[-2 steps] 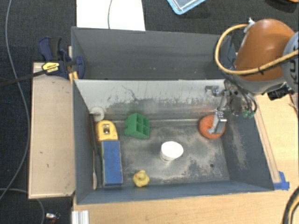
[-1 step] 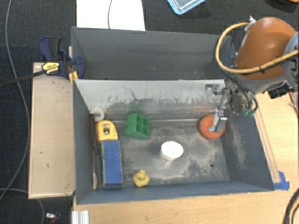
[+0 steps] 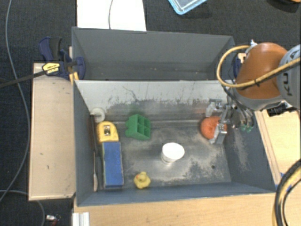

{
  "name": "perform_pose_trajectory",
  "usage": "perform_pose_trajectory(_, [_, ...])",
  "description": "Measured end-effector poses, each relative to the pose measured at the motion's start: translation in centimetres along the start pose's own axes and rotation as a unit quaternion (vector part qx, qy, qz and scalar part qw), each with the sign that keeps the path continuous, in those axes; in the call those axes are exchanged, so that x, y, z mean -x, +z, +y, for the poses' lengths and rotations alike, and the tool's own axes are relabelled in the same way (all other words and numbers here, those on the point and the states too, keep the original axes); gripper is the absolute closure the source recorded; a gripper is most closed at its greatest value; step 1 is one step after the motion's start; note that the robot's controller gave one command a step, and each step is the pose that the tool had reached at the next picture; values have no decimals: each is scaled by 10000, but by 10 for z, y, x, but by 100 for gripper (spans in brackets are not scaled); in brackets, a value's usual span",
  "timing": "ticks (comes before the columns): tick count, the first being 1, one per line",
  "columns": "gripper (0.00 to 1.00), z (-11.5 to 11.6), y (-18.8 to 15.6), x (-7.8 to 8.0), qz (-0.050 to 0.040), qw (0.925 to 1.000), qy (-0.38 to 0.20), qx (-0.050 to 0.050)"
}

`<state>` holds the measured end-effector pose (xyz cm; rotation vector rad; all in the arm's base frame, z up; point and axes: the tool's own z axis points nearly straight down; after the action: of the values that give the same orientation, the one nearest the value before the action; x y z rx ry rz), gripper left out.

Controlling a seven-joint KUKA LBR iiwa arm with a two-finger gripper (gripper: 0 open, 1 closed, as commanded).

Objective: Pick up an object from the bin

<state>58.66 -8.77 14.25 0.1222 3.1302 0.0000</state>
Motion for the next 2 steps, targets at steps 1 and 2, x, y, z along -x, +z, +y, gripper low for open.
perform_pose_trajectory(1, [0,-56,-16,7,-27,9987,-499,1])
perform_pose_trajectory(2, [0,-55,22,6,16,9982,601,9])
